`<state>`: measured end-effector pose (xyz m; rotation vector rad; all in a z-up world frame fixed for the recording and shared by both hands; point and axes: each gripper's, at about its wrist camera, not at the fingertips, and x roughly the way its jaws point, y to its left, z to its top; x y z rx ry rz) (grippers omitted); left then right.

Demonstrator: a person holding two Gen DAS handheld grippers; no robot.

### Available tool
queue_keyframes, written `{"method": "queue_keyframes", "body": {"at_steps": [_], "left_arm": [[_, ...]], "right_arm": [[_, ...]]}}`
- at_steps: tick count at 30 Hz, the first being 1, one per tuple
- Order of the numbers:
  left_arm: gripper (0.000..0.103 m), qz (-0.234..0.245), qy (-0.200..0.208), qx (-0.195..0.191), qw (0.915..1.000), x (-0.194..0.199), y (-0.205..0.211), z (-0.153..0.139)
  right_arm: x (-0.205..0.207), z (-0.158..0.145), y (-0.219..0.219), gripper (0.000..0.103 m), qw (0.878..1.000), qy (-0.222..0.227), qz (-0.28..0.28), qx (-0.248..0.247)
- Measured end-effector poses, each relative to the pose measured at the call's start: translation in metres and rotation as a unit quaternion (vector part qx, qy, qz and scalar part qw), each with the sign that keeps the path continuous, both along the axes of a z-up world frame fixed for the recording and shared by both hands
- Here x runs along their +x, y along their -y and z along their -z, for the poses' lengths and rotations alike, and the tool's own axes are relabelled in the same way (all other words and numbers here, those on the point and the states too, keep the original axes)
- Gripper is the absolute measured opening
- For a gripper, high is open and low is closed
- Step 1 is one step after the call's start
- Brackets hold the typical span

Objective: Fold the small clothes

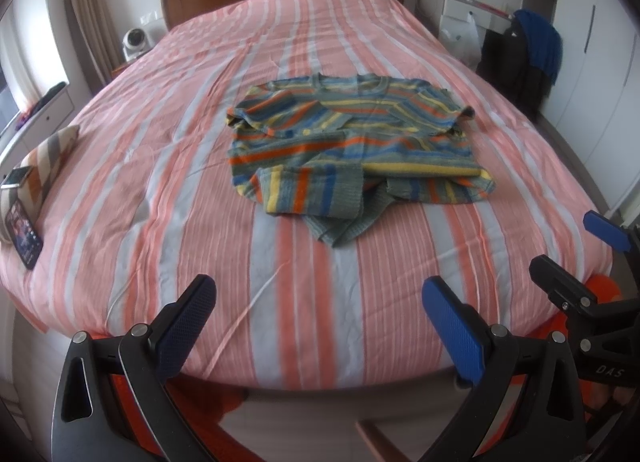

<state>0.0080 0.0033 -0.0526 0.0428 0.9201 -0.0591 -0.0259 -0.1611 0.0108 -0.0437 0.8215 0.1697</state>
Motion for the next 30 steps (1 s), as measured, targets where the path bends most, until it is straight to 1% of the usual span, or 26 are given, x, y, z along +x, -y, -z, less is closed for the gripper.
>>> {"method": "queue_keyframes", "body": {"at_steps": [30], "left_arm": [[0.103, 0.000, 0.000, 0.000, 1.0000, -0.0012, 0.0006, 0.0011]], "right_arm": [[-0.0013, 0.0000, -0.0026, 0.103, 1.000, -0.002, -0.001, 0.000]]}}
